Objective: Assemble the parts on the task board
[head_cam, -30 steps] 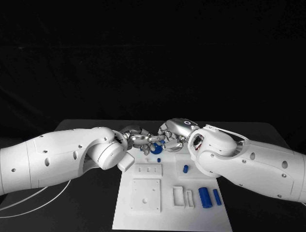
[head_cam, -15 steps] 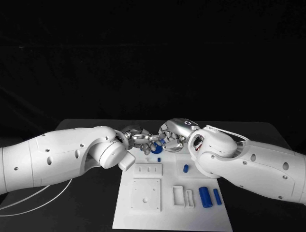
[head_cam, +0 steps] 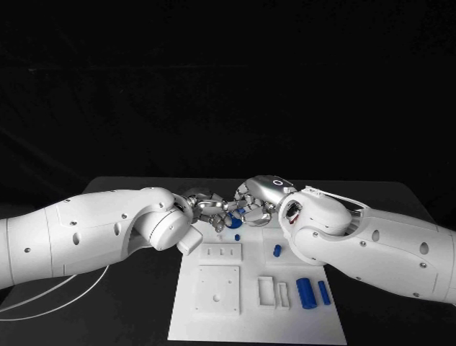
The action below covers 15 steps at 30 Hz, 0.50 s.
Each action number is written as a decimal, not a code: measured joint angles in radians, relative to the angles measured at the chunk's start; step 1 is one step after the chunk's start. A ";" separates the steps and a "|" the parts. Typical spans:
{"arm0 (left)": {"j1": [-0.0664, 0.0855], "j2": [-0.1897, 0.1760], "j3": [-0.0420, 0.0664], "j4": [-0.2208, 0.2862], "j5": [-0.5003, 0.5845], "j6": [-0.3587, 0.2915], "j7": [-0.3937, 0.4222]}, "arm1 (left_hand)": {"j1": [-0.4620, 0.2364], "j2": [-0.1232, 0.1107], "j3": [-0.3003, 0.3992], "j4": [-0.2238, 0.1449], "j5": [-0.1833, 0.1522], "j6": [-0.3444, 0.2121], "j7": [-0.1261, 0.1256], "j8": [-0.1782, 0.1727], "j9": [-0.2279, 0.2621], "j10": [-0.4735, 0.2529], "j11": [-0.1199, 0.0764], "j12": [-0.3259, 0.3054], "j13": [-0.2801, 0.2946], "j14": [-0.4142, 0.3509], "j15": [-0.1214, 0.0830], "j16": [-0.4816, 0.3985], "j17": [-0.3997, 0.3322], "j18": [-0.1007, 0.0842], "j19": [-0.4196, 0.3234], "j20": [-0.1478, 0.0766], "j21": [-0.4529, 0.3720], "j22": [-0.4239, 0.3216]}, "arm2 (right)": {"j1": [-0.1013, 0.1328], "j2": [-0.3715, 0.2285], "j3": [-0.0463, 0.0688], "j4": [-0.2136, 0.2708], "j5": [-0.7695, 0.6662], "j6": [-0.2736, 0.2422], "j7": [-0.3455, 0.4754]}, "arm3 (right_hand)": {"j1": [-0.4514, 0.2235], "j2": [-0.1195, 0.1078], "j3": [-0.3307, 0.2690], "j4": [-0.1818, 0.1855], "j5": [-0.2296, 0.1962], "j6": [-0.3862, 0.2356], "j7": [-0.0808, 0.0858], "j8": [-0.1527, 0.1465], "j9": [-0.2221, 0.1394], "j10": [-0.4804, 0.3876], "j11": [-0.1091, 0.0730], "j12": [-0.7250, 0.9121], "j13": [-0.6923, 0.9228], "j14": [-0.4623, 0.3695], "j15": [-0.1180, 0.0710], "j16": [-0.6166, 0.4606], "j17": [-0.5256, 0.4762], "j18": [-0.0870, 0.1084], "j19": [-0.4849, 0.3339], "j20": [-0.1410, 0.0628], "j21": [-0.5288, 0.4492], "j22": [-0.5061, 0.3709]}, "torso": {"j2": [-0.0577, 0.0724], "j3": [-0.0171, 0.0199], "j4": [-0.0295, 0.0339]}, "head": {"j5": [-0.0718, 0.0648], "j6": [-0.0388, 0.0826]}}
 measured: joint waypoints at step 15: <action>0.000 0.003 0.000 -0.005 0.000 0.000 -0.010 | -0.008 0.013 0.011 -0.006 0.030 0.003 0.003 0.000 0.010 -0.004 -0.004 0.000 -0.006 -0.007 0.000 0.008 -0.016 0.000 -0.006 0.006 0.004 -0.004 | -0.001 0.003 0.000 0.002 -0.014 0.003 -0.012 | 0.000 0.000 -0.001 -0.001 0.000 0.002 0.001 0.000 0.000 0.000 0.000 0.000 0.000 0.000 0.000 0.000 0.000 0.000 0.000 0.000 0.000 0.000 | 0.000 -0.0004 0.0000 | 0.004 -0.002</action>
